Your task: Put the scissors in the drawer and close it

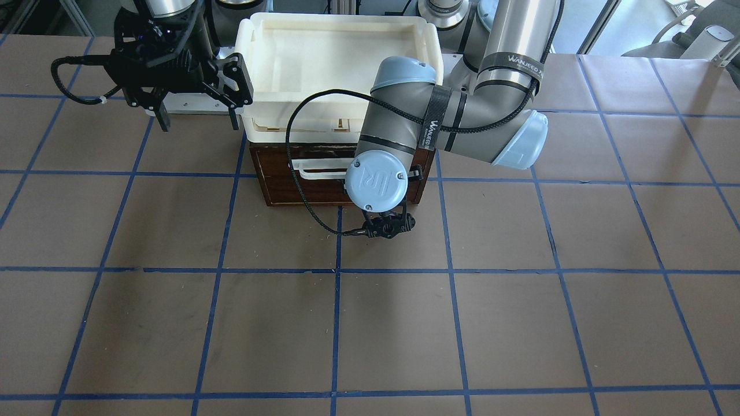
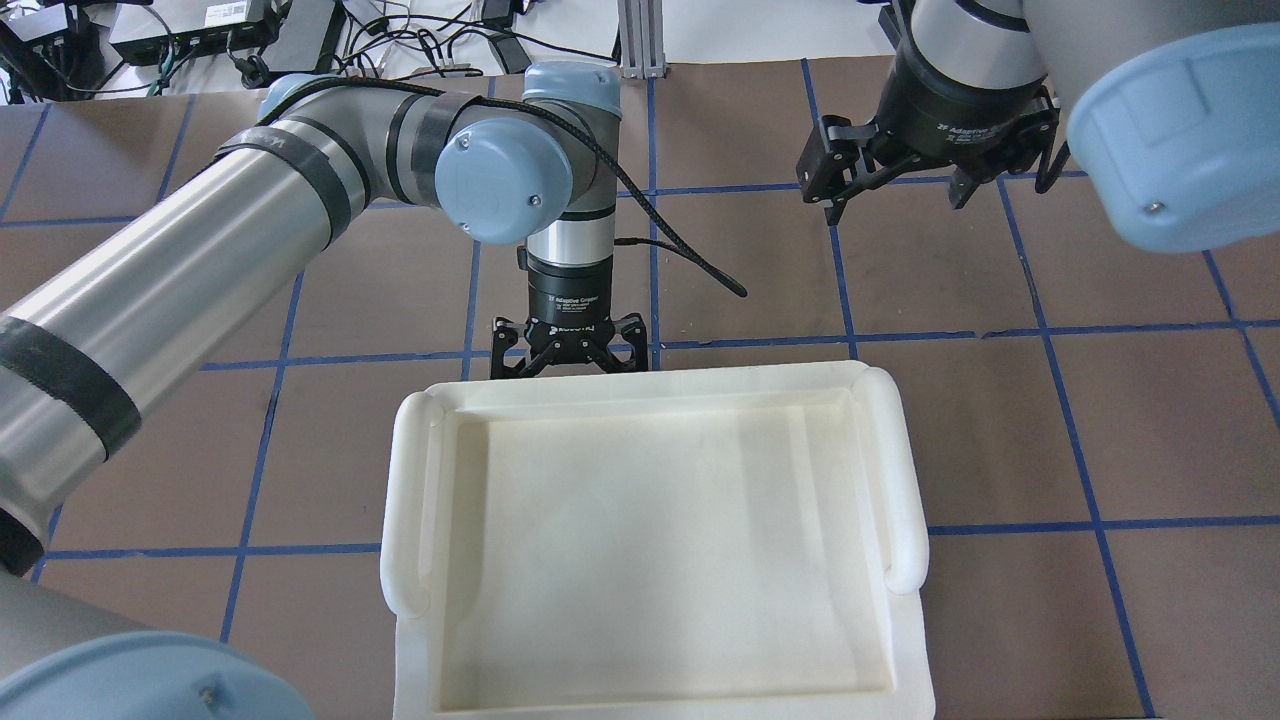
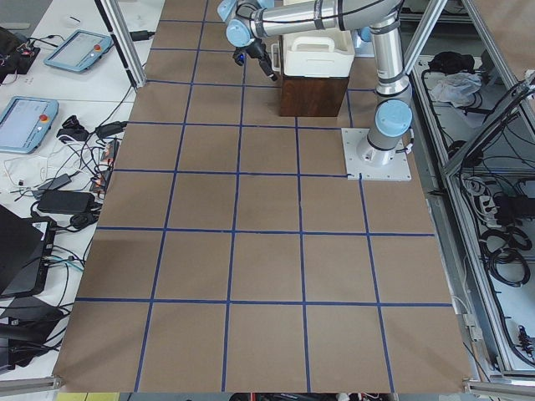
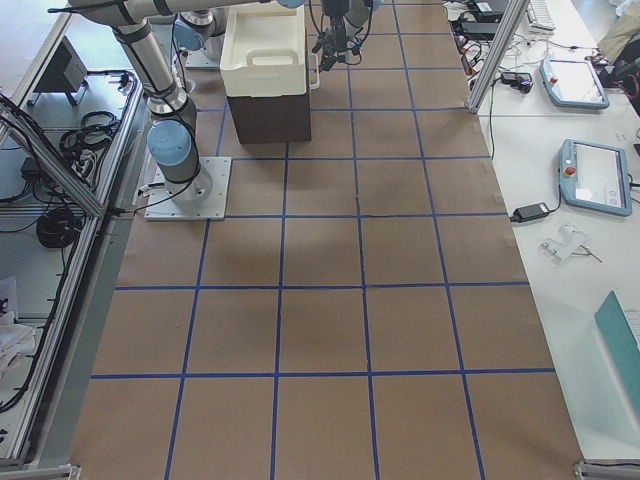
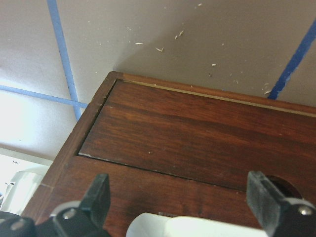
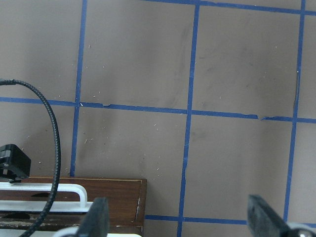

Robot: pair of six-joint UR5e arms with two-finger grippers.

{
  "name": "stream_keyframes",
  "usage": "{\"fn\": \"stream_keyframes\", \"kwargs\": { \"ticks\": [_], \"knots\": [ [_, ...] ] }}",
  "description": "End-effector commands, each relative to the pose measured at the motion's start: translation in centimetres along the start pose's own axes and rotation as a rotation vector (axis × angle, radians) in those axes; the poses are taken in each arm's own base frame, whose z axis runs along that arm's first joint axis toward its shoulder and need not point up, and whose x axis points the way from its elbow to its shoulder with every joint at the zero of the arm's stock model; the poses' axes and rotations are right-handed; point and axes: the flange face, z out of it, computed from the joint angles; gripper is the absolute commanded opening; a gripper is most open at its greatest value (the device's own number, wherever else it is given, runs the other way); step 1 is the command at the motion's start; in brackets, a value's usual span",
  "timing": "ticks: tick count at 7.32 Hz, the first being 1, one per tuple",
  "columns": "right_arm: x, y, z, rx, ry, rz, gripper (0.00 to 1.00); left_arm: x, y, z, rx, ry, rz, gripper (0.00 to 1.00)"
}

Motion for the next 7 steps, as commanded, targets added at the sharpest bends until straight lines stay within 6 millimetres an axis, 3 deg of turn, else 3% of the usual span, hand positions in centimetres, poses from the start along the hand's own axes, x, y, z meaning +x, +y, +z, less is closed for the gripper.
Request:
{"fn": "stream_keyframes", "kwargs": {
  "ticks": [1,2,3,5,7],
  "knots": [
    [0.0,0.0,0.1,-0.001,-0.001,0.0,1.0,-0.6,0.0,-1.3,0.032,0.013,0.003,1.0],
    [0.0,0.0,0.0,0.0,-0.002,0.0,1.0,-0.7,-0.7,-2.9,0.086,0.045,0.006,1.0],
    [0.0,-0.1,0.0,0.0,-0.005,0.0,1.0,-2.0,-1.6,-5.8,0.154,0.098,-0.01,1.0],
    [0.0,0.0,0.0,0.0,-0.005,0.0,1.0,-6.4,-2.4,-12.6,0.276,0.174,0.01,1.0],
    [-0.1,0.0,0.1,-0.002,-0.005,0.0,1.0,-12.6,-1.7,-17.2,0.399,0.213,0.1,1.0]
  ]
}}
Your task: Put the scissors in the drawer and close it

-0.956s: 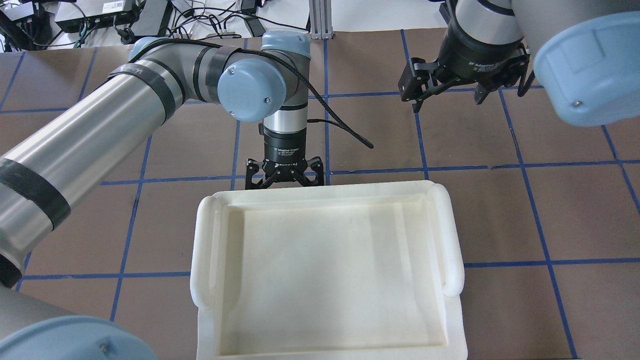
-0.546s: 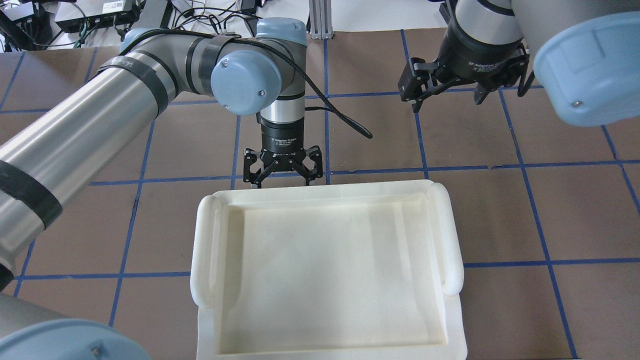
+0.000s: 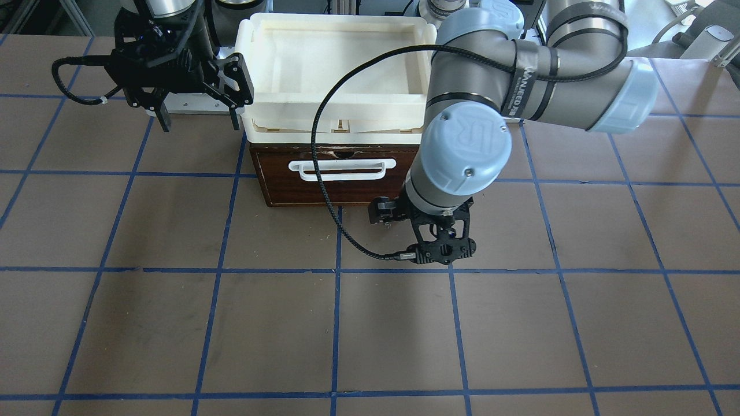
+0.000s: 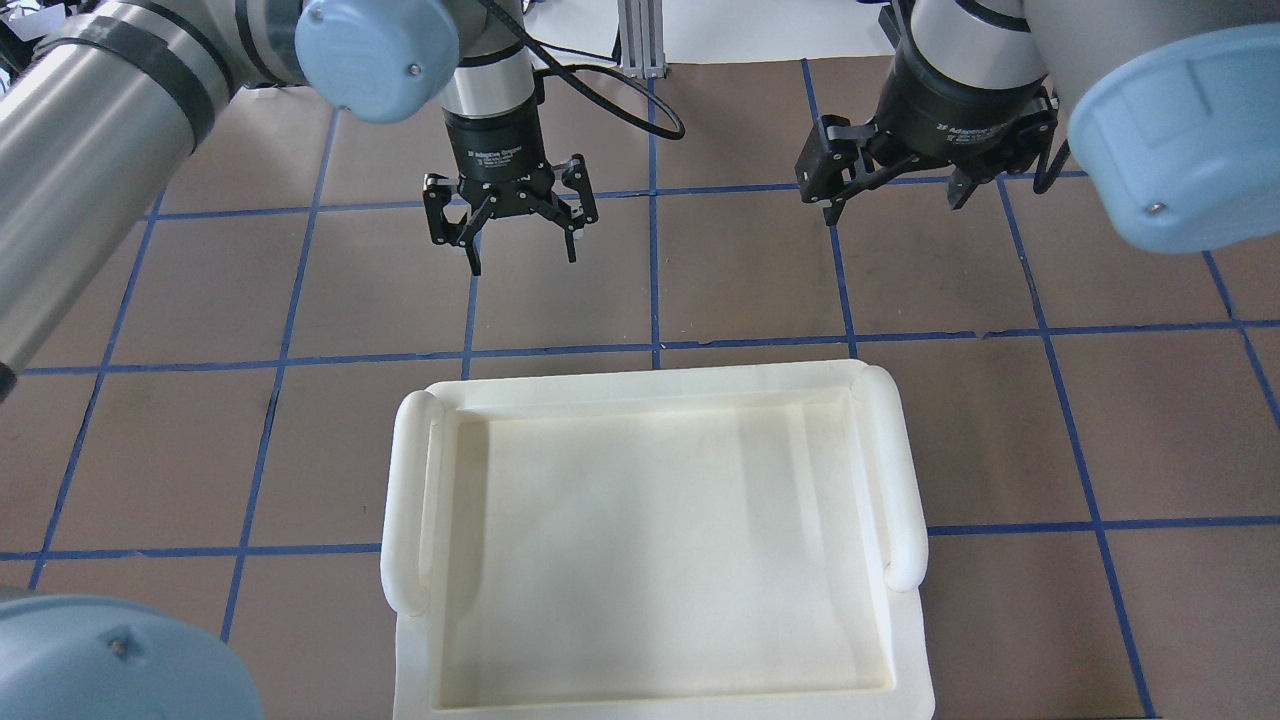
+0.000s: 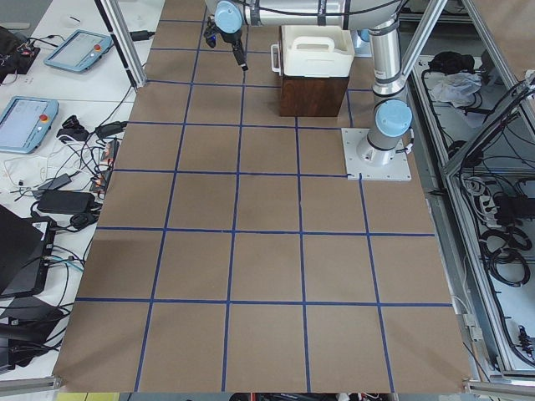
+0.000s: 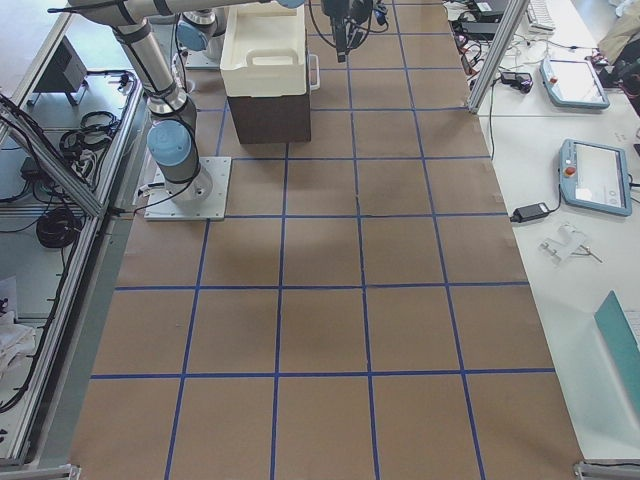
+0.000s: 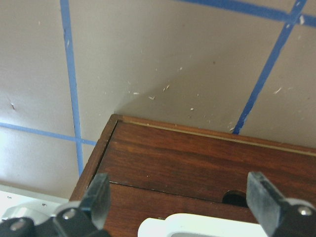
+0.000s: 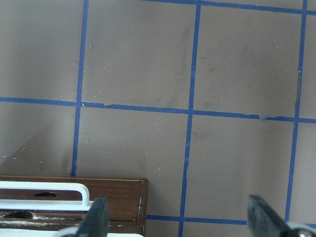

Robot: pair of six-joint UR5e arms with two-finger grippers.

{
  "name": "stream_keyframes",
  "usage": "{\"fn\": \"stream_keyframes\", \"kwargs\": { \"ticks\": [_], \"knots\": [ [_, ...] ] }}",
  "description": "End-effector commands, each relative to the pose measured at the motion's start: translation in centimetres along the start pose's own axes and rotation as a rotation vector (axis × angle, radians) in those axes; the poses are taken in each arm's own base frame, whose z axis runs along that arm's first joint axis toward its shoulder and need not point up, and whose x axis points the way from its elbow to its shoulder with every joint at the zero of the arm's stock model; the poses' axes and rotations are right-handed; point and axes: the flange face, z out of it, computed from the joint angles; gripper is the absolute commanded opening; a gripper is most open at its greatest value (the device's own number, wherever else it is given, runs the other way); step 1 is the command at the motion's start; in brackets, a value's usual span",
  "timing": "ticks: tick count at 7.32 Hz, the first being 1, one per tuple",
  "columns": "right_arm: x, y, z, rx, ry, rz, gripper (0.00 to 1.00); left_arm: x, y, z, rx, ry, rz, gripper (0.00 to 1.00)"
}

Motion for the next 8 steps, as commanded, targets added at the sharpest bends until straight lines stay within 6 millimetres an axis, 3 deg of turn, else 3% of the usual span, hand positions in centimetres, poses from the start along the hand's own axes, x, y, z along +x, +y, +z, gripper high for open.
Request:
{"fn": "stream_keyframes", "kwargs": {
  "ticks": [1,2,3,4,5,6,8],
  "knots": [
    [0.0,0.0,0.1,-0.001,0.0,0.0,1.0,-6.2,-0.1,-7.3,0.187,0.042,0.111,1.0],
    [0.0,0.0,0.1,-0.001,0.0,0.0,1.0,-8.6,1.5,-10.1,0.251,-0.021,0.147,1.0],
    [0.0,0.0,0.1,-0.001,0.0,0.0,1.0,-9.8,3.2,-11.8,0.289,-0.05,0.15,1.0],
    [0.0,0.0,0.1,-0.001,0.0,0.0,1.0,-11.3,3.7,-12.5,0.303,-0.051,0.129,1.0],
    [0.0,0.0,0.1,-0.001,0.0,0.0,1.0,-14.3,3.4,-12.6,0.296,-0.043,0.129,1.0],
    [0.0,0.0,0.0,0.0,0.0,0.0,1.0,-16.1,3.9,-12.0,0.287,-0.048,0.201,1.0],
    [0.0,0.0,0.1,-0.001,0.0,0.0,1.0,-16.8,4.9,-10.1,0.336,-0.046,0.196,1.0]
  ]
}}
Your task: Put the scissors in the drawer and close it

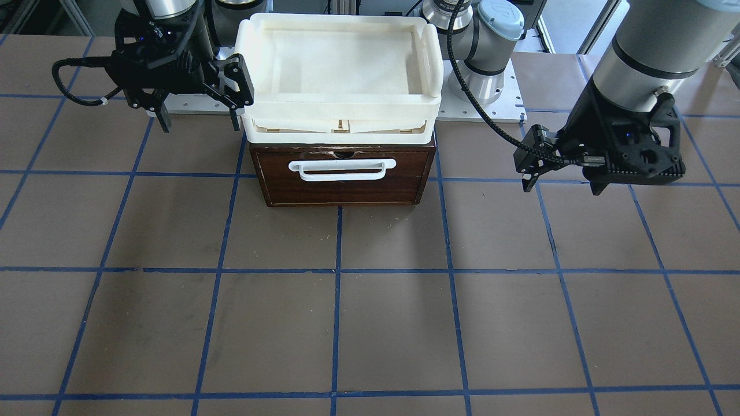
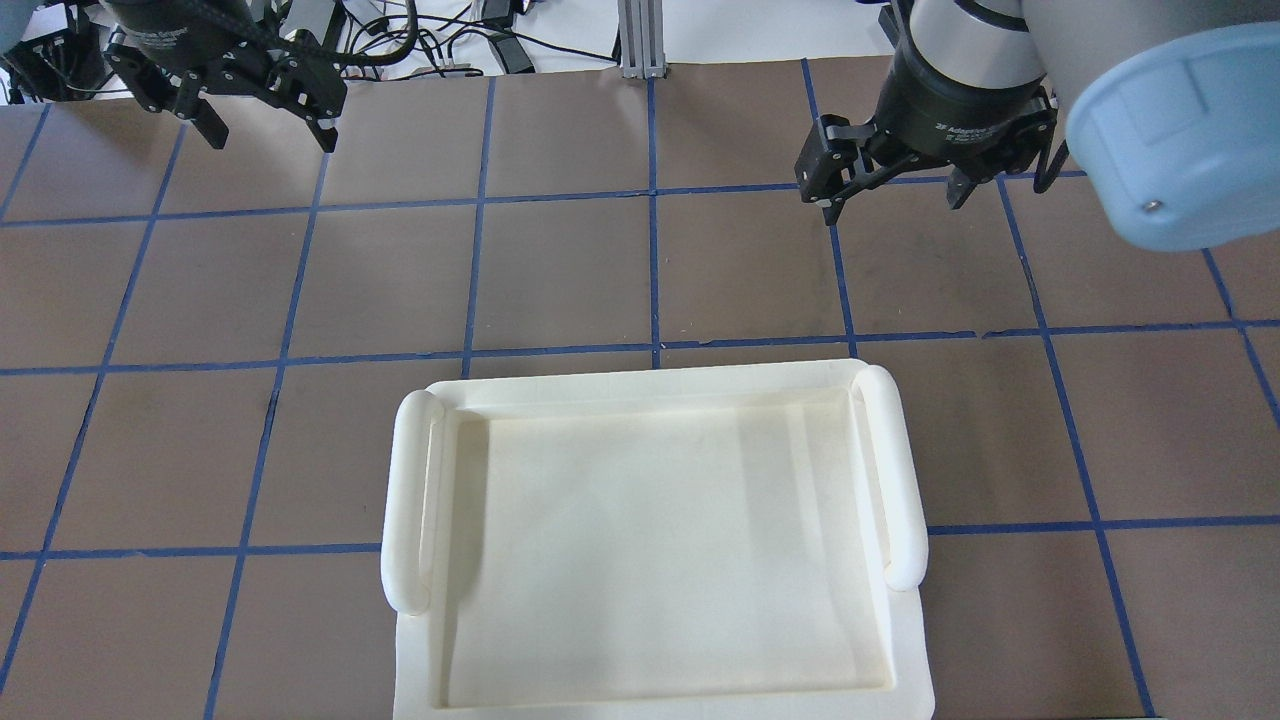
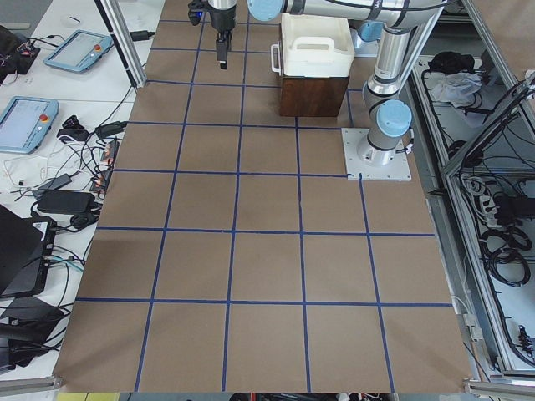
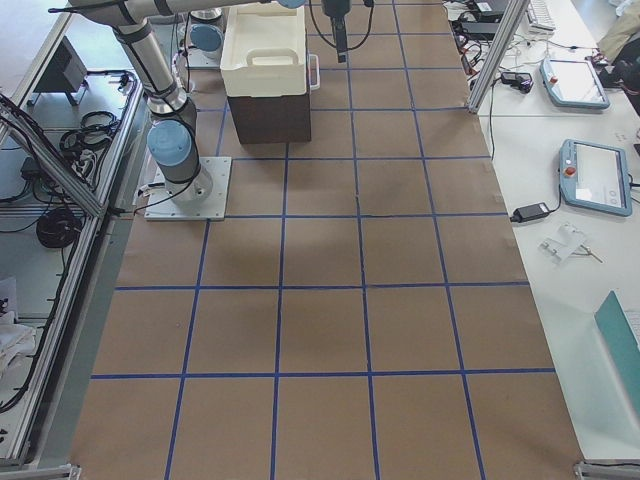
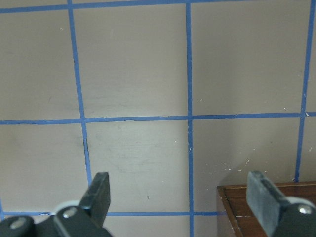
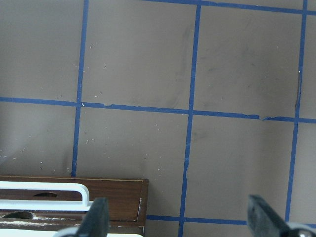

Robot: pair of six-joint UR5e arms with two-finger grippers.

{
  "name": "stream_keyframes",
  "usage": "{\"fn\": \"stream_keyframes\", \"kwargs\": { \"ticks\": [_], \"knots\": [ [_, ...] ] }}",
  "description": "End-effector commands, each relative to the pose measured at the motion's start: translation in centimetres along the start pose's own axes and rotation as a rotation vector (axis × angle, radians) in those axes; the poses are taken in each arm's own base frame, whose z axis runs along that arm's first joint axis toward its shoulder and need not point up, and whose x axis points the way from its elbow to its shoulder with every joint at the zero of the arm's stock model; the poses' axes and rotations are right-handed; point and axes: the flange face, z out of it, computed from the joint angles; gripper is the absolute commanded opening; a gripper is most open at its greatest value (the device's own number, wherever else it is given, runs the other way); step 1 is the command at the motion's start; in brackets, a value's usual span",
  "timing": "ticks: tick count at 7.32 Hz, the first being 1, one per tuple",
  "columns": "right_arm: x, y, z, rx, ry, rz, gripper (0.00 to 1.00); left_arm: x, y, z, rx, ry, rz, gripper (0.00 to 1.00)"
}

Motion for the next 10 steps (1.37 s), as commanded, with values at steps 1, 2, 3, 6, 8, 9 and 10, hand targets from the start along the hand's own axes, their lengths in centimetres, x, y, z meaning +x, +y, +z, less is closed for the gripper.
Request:
{"fn": "stream_keyframes", "kwargs": {
  "ticks": [1,2,3,6,8,9,10],
  "knots": [
    [0.0,0.0,-0.1,0.001,0.0,0.0,1.0,0.1,2.6,1.9,0.035,0.003,0.0,1.0],
    [0.0,0.0,0.0,0.0,0.0,0.0,1.0,0.3,3.8,1.7,0.04,0.005,0.001,1.0],
    [0.0,0.0,0.0,-0.001,0.0,0.0,1.0,0.7,4.0,1.6,0.045,0.028,-0.035,1.0],
    [0.0,0.0,0.0,-0.001,0.0,0.0,1.0,0.6,4.3,1.6,0.043,0.018,-0.064,1.0],
    [0.0,0.0,0.0,-0.001,-0.003,0.0,1.0,0.6,4.3,1.6,0.043,0.014,-0.069,1.0],
    [0.0,0.0,0.0,-0.001,-0.003,0.0,1.0,0.6,4.3,1.6,0.041,0.014,-0.067,1.0],
    [0.0,0.0,0.0,-0.001,-0.005,0.0,1.0,0.6,4.3,1.6,0.041,0.014,-0.067,1.0]
  ]
}}
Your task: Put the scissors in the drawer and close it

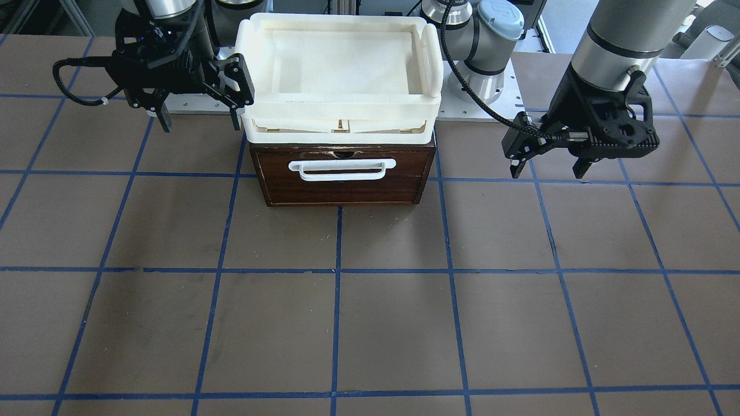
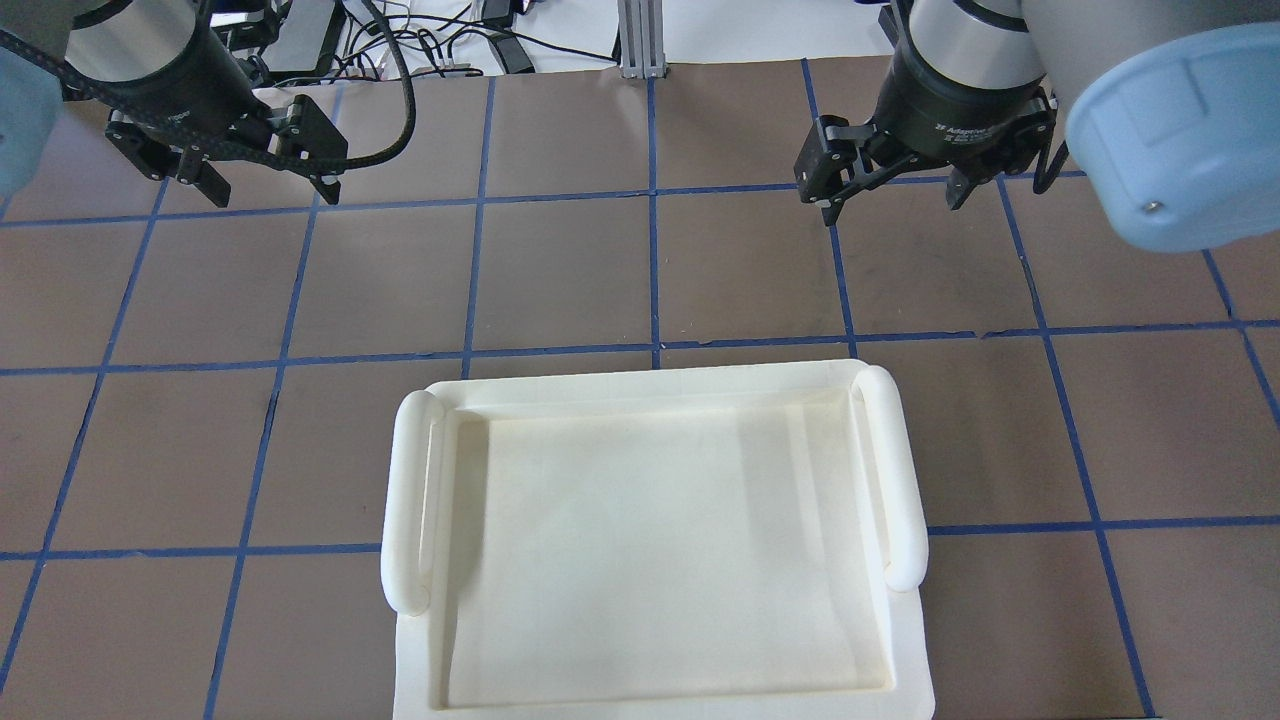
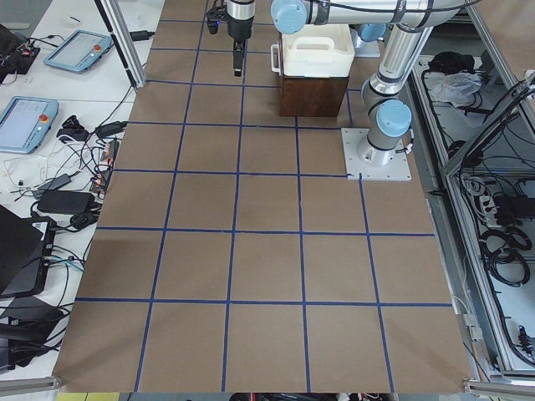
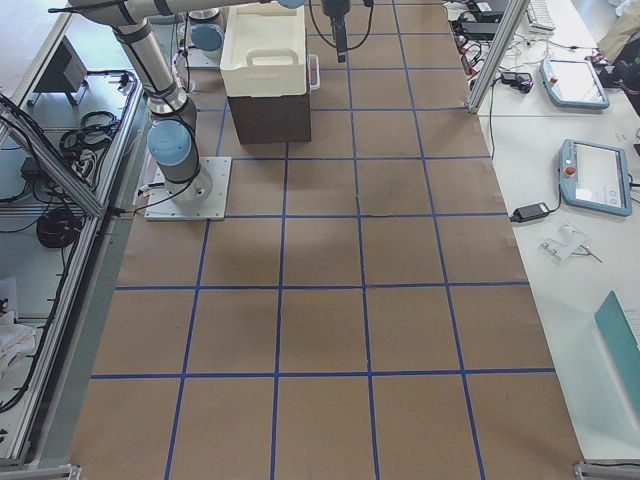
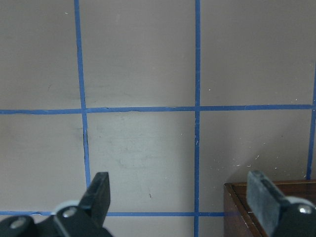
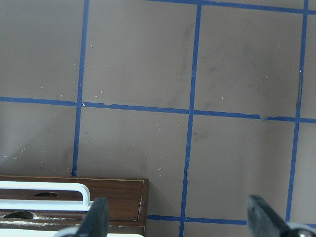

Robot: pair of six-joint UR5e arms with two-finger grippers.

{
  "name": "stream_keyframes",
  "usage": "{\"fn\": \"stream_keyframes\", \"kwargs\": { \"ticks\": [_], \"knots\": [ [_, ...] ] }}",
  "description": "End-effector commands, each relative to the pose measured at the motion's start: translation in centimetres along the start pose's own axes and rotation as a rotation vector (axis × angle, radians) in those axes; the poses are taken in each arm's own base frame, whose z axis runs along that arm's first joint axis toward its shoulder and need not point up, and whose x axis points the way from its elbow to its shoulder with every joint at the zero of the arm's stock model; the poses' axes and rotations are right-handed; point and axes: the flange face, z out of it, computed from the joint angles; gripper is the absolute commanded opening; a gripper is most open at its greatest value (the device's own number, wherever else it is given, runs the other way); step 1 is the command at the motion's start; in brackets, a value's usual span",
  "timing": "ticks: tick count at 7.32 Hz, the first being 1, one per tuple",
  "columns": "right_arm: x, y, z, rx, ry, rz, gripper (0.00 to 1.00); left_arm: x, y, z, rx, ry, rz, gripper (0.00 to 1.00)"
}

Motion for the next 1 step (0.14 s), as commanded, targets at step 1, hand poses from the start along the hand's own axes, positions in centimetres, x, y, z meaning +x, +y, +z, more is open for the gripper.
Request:
{"fn": "stream_keyframes", "kwargs": {
  "ticks": [1],
  "knots": [
    [-0.02,0.0,0.0,0.0,-0.002,0.0,1.0,0.0,0.04,0.06,-0.004,0.0,0.0,1.0]
  ]
}}
